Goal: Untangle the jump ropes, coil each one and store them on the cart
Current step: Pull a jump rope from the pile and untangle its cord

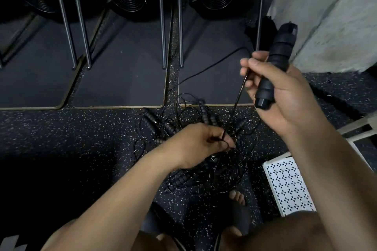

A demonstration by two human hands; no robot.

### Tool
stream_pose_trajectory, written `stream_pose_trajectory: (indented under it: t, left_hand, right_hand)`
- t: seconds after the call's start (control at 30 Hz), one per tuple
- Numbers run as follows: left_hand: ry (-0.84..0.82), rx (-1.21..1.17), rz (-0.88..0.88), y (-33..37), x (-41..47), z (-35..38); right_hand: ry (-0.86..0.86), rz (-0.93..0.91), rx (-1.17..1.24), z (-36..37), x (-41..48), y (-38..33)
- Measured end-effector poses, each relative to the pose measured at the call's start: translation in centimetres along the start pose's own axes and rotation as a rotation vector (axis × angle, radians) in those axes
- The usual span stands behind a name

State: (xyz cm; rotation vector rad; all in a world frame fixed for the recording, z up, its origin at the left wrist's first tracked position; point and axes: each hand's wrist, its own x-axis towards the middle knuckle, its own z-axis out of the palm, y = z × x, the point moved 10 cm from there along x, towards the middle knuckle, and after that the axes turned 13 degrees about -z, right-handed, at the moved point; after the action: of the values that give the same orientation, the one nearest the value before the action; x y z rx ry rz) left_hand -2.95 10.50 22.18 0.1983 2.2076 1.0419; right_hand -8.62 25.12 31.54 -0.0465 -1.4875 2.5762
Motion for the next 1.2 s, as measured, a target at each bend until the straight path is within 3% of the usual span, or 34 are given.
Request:
stream_pose_trajectory:
  t: [0.1,0.2,0.37,0.5,0.73,0.97,1.2]
  left_hand:
    - [0.117,-0.073,0.046,0.3,0.0,-1.5]
    - [0.216,-0.253,0.106,1.0,-0.6,-3.5]
    - [0.349,-0.565,0.14,0.8,-1.7,-7.0]
    - [0.417,-0.803,0.15,-0.1,-2.4,-9.1]
    - [0.464,-1.033,0.128,-2.0,-2.6,-11.2]
    - [0.408,-1.068,0.125,-1.7,-2.4,-10.6]
    - [0.352,-1.191,0.093,-1.8,-2.1,-10.1]
  right_hand:
    - [0.003,0.001,-0.059,-0.7,0.4,0.6]
    - [-0.028,0.083,-0.3,-1.6,0.3,2.6]
    - [-0.265,0.356,-0.466,-0.3,-2.3,6.9]
    - [-0.407,0.401,-0.505,1.3,-3.4,7.8]
    - [-0.517,0.36,-0.637,2.9,-4.5,8.2]
    - [-0.424,0.176,-0.689,3.3,-3.8,7.9]
    - [-0.376,0.147,-0.567,4.0,-4.2,7.7]
